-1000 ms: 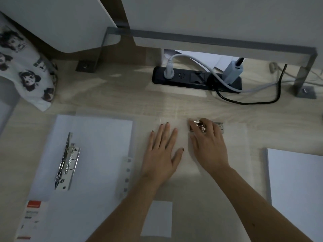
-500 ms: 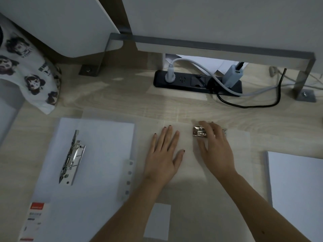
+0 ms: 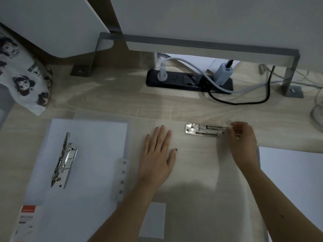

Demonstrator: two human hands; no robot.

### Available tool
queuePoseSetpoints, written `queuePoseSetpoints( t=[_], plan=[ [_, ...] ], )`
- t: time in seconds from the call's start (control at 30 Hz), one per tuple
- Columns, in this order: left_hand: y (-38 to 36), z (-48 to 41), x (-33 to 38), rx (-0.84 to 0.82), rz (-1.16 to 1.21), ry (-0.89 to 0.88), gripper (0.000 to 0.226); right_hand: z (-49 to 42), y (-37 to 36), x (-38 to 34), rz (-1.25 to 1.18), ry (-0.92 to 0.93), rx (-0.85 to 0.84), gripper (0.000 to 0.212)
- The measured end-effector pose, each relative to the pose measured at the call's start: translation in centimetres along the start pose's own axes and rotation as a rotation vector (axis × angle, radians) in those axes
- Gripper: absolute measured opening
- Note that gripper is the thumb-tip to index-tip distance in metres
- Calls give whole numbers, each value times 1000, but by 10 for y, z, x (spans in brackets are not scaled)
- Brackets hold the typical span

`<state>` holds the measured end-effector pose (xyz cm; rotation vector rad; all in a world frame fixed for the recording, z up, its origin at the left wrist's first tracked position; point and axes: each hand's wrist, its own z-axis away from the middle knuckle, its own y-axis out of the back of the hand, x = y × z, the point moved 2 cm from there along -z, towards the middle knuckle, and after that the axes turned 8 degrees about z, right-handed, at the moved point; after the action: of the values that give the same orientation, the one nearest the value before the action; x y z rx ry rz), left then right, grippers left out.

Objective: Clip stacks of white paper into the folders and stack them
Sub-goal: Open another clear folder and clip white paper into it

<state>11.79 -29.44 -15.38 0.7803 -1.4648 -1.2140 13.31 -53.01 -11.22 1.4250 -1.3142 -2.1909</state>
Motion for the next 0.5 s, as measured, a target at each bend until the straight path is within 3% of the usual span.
queuePoseSetpoints(
  t=[0.27, 0.5],
  plan=[
    [-1, 8, 1, -28, 9, 30, 57, 38, 13, -1, 72, 55, -50, 30],
    [0, 4, -1, -28, 1, -24, 58, 104, 44, 52, 65, -64, 6, 30]
  ],
)
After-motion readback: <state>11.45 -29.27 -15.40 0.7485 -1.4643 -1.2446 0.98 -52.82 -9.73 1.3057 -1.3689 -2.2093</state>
